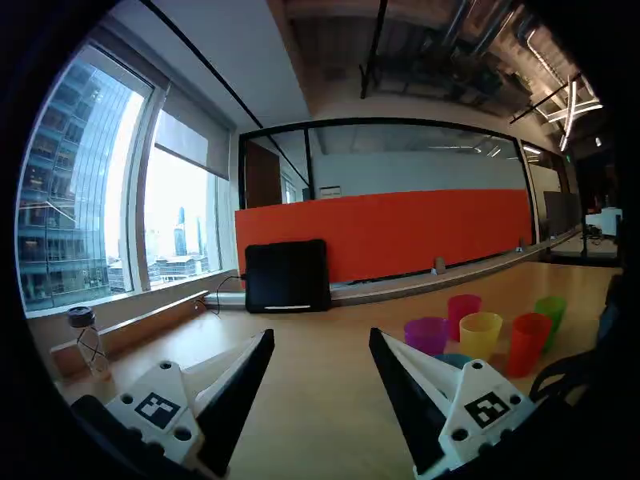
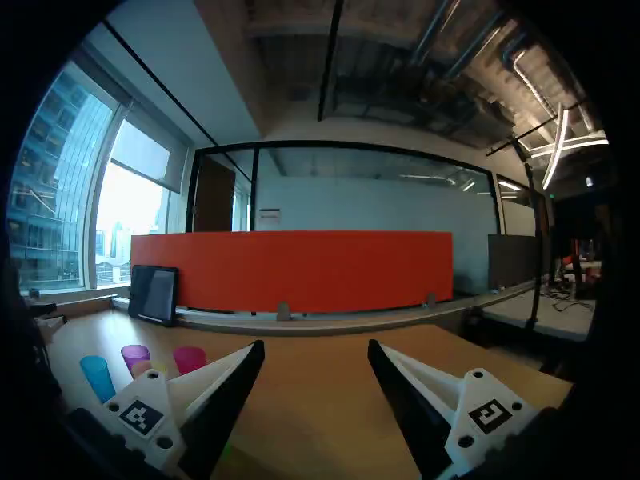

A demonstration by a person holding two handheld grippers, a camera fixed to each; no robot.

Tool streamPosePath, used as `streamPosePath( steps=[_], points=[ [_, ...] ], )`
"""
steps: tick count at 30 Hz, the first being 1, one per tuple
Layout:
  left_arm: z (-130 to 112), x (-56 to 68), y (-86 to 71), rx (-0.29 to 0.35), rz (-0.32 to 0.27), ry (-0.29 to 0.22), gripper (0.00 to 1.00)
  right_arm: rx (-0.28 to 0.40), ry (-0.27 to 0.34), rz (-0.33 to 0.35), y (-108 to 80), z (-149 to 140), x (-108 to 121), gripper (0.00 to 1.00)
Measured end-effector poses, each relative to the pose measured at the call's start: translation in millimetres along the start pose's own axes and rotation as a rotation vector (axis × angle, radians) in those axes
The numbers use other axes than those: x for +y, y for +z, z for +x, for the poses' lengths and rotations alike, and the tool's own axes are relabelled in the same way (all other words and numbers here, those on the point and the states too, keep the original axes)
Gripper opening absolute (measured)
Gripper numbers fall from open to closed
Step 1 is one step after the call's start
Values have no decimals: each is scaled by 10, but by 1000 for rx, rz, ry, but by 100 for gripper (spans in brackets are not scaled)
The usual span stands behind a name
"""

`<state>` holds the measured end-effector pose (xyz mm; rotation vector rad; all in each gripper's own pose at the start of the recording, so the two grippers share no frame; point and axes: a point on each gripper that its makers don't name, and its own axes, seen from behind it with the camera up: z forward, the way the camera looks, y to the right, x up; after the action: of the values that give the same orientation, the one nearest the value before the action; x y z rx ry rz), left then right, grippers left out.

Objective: Pour water

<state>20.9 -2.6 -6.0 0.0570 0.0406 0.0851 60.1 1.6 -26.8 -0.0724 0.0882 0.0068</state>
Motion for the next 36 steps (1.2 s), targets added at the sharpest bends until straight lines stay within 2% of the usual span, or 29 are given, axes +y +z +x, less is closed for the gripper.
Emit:
streamPosePath(
  steps=[6,17,26,36],
  points=[
    [-51,12,-2,7,-10,-28,87,-2,1,-9,-18,29,34,100],
    [-120,-46,19,-8,-14,-83,87,-1,8,-11,-16,52,43,100],
    [-186,-45,52,-39,-20,-86,87,-5,2,-9,-9,42,3,100],
    [-208,-32,63,-42,-29,-86,87,-4,0,-1,6,42,-24,100]
  ],
)
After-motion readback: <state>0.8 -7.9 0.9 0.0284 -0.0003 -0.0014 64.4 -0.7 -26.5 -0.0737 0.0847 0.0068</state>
